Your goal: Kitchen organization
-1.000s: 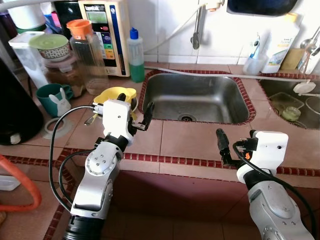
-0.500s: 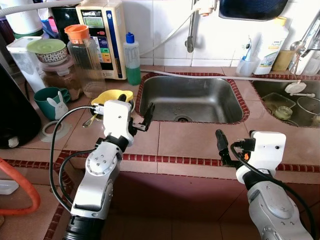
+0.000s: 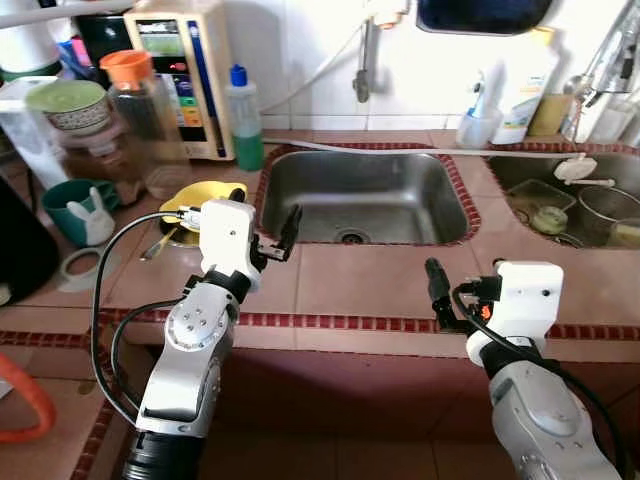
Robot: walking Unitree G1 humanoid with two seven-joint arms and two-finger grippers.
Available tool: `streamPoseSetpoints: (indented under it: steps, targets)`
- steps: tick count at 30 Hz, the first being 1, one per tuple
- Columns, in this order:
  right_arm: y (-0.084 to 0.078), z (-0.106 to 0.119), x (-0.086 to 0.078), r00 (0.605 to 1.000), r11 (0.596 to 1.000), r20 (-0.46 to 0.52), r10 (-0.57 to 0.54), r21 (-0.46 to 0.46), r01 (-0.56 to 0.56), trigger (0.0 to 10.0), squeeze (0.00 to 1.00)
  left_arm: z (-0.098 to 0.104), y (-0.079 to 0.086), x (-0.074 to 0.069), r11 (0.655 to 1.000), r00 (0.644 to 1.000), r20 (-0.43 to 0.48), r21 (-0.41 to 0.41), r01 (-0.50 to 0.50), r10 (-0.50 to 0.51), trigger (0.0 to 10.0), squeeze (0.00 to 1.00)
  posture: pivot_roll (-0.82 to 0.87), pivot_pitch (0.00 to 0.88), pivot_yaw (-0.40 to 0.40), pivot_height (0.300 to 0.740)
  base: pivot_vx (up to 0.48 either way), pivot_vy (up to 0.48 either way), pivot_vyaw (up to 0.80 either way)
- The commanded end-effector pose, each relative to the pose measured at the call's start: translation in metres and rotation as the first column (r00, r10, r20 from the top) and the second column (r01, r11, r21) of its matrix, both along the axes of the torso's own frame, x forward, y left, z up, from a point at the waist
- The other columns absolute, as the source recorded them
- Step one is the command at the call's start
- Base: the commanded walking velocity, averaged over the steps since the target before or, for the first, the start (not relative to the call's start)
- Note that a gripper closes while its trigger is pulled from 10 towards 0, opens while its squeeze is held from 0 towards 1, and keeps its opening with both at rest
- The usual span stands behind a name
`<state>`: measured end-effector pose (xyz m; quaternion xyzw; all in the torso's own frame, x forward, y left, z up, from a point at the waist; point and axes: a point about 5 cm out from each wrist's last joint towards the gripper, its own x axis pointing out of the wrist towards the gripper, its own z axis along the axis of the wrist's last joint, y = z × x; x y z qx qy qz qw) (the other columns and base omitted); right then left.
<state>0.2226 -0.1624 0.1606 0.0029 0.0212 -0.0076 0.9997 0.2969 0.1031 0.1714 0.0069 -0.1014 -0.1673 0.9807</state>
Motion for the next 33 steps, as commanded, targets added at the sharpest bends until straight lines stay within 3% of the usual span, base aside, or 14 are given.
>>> streamPoseSetpoints:
  steps: [1, 14, 19, 26, 33]
  targets:
    - [0.0022, 0.0038, -0.0001, 1.0, 0.999, 0.013, 0.018, 0.039, -0.018, 10.0, 0.0, 0.0014, 0.0034, 0.0013, 1.0, 1.0, 0.001, 0.012, -0.008, 0.008, 10.0, 0.0, 0.04, 0.0, 0.031, 0.74, 0.0, -0.27, 0.0]
    - [0.0033, 0.0029, -0.0018, 0.999, 0.998, 0.0, 0.036, 0.061, -0.036, 10.0, 0.0, -0.0005, 0.005, -0.0001, 1.0, 1.0, -0.011, 0.008, -0.012, 0.012, 10.0, 0.0, 0.04, 0.0, 0.03, 0.74, 0.0, -0.28, 0.0]
    - [0.0044, 0.0034, -0.0016, 1.0, 1.0, 0.008, 0.028, 0.008, -0.028, 10.0, 0.0, -0.0006, 0.0055, -0.0006, 1.0, 1.0, -0.011, 0.012, -0.012, 0.012, 10.0, 0.0, 0.04, 0.0, 0.03, 0.74, 0.0, 0.0, 0.0]
    - [0.0054, 0.0034, -0.0024, 1.0, 1.0, -0.002, 0.02, 0.02, -0.02, 10.0, 0.0, -0.0004, 0.0054, 0.0, 1.0, 1.0, -0.013, -0.013, -0.022, 0.021, 10.0, 0.0, 0.04, 0.0, 0.028, 0.74, 0.0, 0.0, 0.0]
    - [0.0094, 0.0106, -0.002, 0.996, 0.997, 0.047, 0.079, -0.012, -0.079, 10.0, 0.0, 0.0034, 0.0036, 0.0018, 1.0, 1.0, 0.006, 0.0, -0.03, 0.03, 10.0, 0.0, 0.04, 0.0, 0.026, 0.74, 0.0, 0.0, 0.0]
